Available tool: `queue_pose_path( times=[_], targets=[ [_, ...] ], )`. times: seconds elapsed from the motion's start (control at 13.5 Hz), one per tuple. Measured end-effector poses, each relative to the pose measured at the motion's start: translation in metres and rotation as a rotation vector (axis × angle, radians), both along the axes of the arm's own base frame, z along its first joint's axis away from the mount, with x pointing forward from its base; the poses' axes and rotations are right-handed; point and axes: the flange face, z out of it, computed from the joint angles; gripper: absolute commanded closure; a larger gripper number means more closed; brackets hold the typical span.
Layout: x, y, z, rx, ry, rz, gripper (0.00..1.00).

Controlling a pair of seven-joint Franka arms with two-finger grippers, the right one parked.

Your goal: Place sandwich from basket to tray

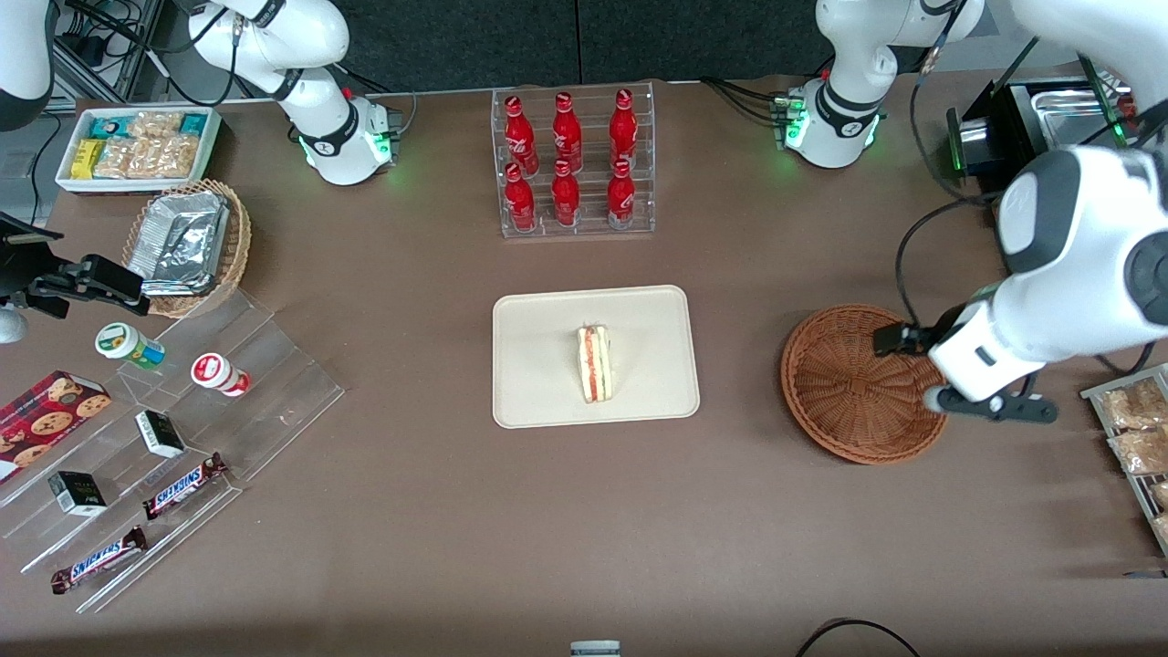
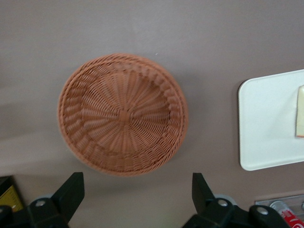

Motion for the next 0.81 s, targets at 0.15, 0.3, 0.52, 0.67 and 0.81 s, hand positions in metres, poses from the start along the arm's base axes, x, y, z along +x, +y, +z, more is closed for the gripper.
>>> queue_pose_path(
  times=[0.15,0.3,0.52,0.67,0.81],
  targets=[
    [-0.020,0.013,0.014,0.005,-0.007,0.017,0.00],
    [-0.041,0.020,0.029,0.010,-0.018,0.022,0.00],
    [-0.073,0.036,0.050,0.035,-0.022,0.034,0.00],
    [-0.089,0.051,0.068,0.036,-0.017,0.058,0.00],
    [-0.102,0.055,0.084,0.037,-0.009,0.062,0.00]
  ],
)
